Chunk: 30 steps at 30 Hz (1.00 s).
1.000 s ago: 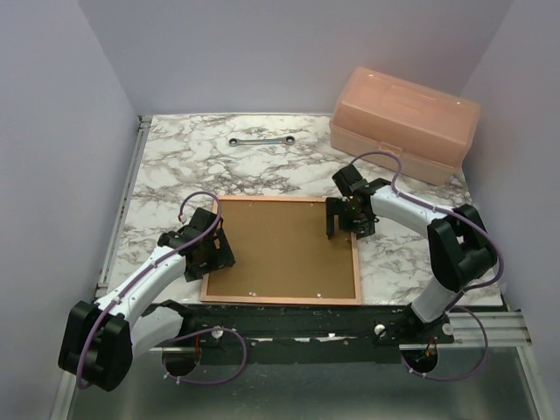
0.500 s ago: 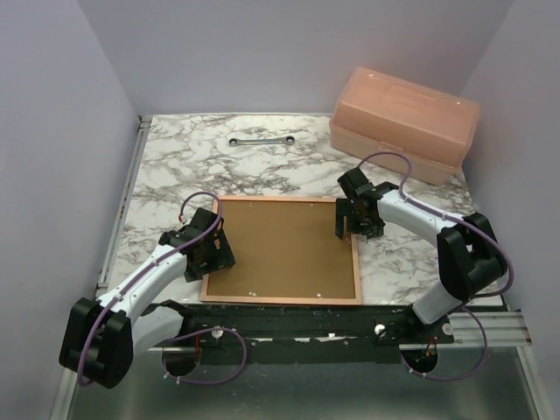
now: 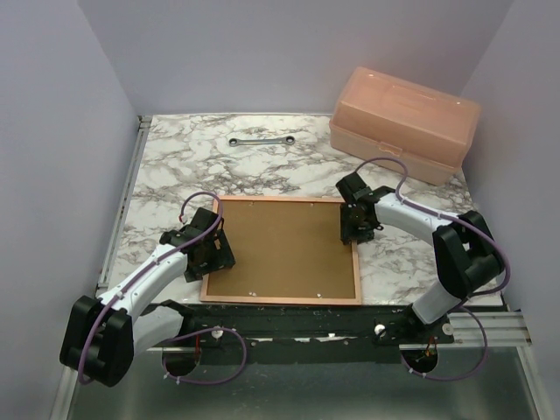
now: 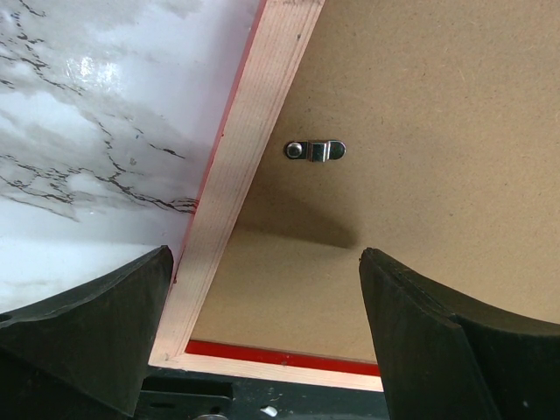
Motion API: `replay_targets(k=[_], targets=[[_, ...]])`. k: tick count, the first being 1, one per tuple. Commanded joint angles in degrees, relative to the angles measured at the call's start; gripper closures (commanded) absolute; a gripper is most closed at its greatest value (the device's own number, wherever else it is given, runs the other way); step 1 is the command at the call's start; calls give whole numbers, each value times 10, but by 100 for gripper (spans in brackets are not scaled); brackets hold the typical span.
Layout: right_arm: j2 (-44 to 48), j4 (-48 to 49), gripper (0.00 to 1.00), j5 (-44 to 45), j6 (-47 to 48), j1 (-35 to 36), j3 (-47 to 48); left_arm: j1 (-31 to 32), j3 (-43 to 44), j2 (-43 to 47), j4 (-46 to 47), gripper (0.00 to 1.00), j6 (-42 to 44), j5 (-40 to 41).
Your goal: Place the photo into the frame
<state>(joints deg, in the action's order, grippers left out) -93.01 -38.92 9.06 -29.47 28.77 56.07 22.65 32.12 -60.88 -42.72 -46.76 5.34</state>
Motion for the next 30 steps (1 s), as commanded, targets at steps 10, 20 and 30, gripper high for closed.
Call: replay_targets(k=[10, 20, 30], targets=[[-32, 43, 92, 41, -7, -4, -24, 3, 11, -3, 8, 11, 5, 1], [-12, 58, 100, 6, -5, -45, -37, 4, 8, 8, 18, 13, 10, -11], [33, 69, 45, -55, 6, -60, -36, 4, 2, 11, 36, 16, 21, -33]])
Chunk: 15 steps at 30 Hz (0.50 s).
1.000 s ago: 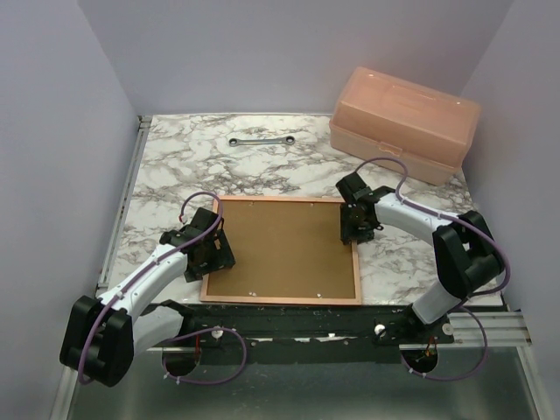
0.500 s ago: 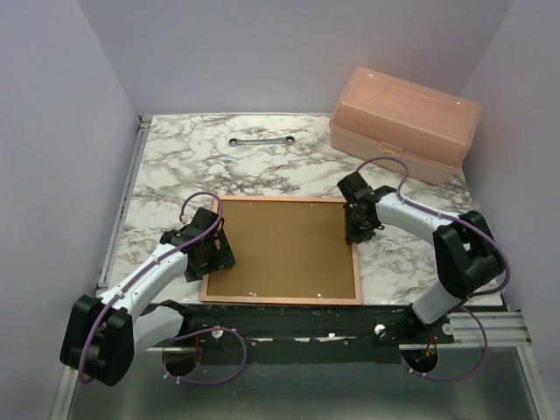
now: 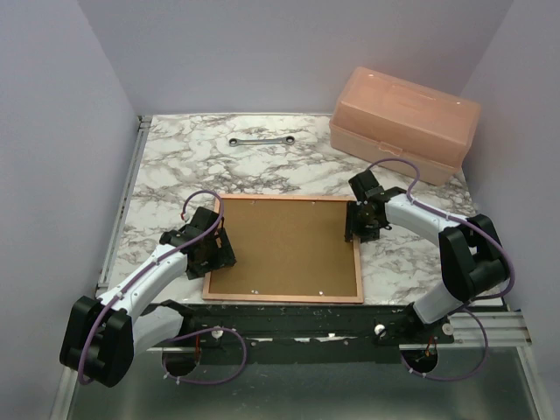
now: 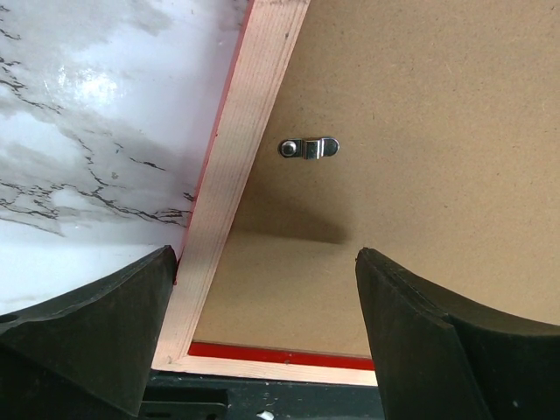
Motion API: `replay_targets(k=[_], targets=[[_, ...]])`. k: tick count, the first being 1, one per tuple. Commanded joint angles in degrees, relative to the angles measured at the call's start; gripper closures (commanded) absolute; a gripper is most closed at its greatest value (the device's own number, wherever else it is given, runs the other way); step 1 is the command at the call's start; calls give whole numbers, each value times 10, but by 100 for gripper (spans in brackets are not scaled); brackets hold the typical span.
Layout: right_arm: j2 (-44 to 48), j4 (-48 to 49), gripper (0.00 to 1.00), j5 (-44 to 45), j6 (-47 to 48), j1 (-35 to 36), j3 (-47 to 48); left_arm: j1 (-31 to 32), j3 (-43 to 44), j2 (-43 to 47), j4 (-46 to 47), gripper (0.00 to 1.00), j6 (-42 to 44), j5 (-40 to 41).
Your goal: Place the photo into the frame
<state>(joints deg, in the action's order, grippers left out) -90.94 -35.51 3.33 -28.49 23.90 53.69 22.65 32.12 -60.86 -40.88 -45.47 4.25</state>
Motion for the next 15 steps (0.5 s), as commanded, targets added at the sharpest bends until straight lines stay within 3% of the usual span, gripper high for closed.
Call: replay_targets(k=[1, 3, 7, 10, 12, 15], targets=[[15, 35, 40, 1, -4, -13, -12, 4, 2, 10, 18, 16, 8, -22], [12, 33, 34, 0, 0, -16, -10, 4, 1, 9, 19, 16, 8, -23], [-3, 27, 36, 17, 9, -17, -8, 4, 0, 7, 20, 16, 8, -24], [-4, 29, 42, 27, 11, -17, -18, 4, -1, 7, 21, 16, 8, -26], [0, 29, 54, 23, 11, -17, -23, 4, -1, 5, 21, 16, 8, -25], [7, 29, 57, 18, 10, -17, -28, 4, -1, 2, 21, 16, 7, -25]])
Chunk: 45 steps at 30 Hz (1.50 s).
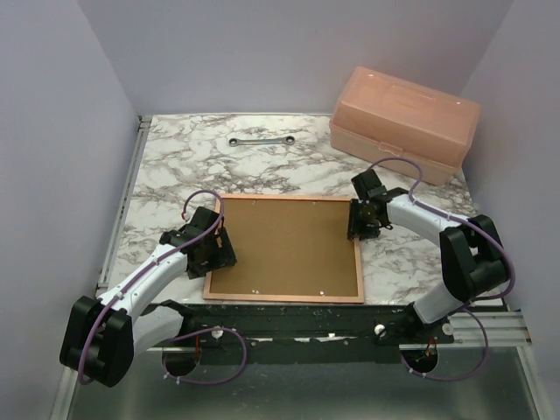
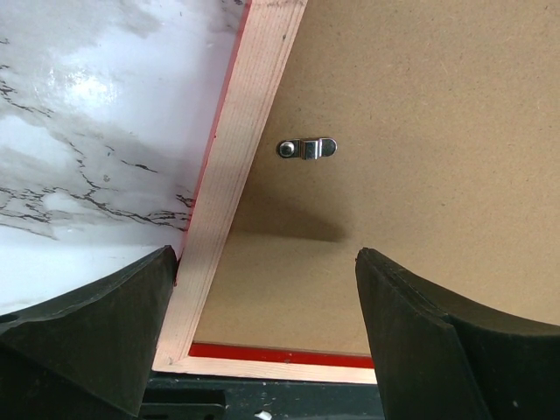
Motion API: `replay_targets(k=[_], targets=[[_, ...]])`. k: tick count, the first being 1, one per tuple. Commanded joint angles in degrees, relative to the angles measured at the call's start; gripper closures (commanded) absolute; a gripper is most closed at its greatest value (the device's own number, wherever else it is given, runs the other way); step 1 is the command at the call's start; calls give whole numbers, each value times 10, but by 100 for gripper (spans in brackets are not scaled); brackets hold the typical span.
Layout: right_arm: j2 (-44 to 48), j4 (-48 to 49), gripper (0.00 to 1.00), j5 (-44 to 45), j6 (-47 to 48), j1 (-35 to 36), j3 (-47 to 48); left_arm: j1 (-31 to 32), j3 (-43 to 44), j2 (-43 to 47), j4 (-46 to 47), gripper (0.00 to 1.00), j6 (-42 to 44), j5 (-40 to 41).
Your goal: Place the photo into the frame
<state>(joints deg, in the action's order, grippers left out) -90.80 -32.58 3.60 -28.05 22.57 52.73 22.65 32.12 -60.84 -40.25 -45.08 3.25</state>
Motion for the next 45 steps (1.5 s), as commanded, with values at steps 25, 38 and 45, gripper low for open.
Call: replay_targets(k=[25, 38, 45], targets=[[50, 0, 35, -26, -21, -3, -16, 4, -2, 3, 18, 16, 6, -19], [43, 29, 37, -59, -39, -3, -57, 16, -11, -3, 56, 21, 3, -77], [64, 26, 36, -38, -54, -3, -53, 78, -8, 0, 72, 25, -37, -96]])
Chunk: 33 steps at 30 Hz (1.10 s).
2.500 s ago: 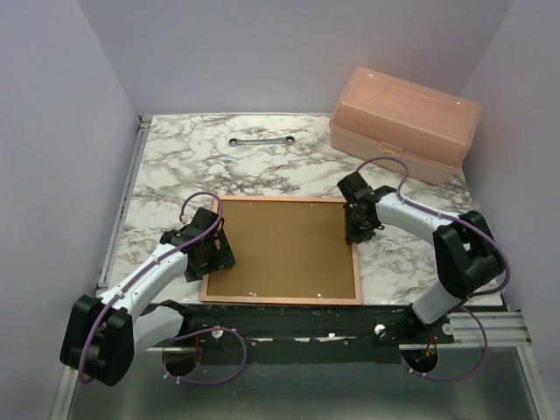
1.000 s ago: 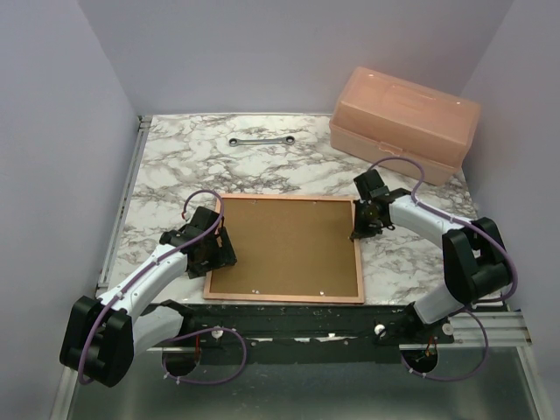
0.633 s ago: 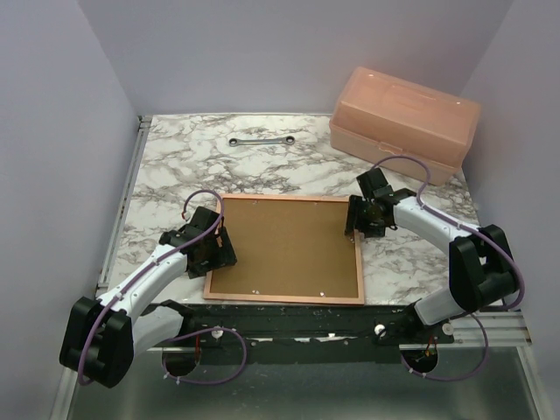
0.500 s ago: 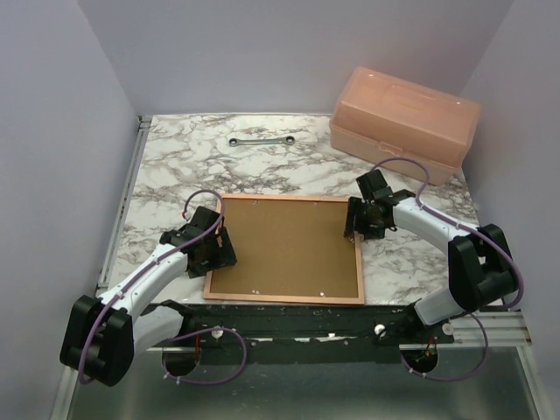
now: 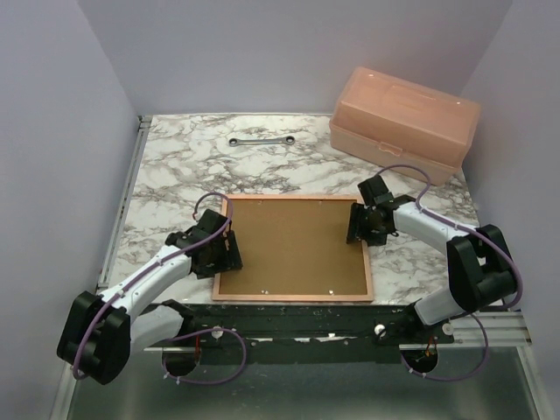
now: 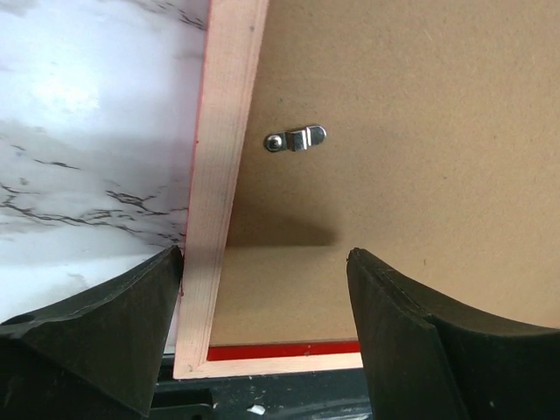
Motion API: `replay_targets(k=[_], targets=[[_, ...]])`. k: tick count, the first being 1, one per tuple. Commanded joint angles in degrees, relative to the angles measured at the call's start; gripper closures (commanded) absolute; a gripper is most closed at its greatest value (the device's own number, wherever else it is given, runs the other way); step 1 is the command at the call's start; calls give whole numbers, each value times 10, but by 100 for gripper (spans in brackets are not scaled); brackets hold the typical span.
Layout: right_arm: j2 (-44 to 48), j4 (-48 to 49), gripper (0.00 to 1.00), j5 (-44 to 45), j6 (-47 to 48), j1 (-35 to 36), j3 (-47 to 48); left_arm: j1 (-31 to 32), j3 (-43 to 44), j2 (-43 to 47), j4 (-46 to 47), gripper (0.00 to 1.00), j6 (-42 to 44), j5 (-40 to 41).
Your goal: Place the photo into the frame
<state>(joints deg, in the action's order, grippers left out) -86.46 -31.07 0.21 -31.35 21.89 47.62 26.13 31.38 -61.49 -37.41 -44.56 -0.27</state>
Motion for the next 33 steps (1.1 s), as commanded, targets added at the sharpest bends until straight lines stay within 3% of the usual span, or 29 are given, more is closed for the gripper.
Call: replay_targets(k=[1, 6, 12, 22, 33], targets=[[22, 10, 35, 10, -23, 3, 0, 61, 0, 5, 45, 25, -52, -60], [22, 1, 19, 41, -24, 0, 10, 126, -4, -14, 51, 21, -87, -44], [18, 1, 10, 44, -19, -6, 19, 114, 23, -31, -23, 10, -82, 42], [18, 3, 7, 42, -9, -8, 17, 25, 41, -26, 4, 11, -11, 31], [14, 5, 7, 42, -7, -8, 14, 19, 59, -92, 31, 20, 13, 45]])
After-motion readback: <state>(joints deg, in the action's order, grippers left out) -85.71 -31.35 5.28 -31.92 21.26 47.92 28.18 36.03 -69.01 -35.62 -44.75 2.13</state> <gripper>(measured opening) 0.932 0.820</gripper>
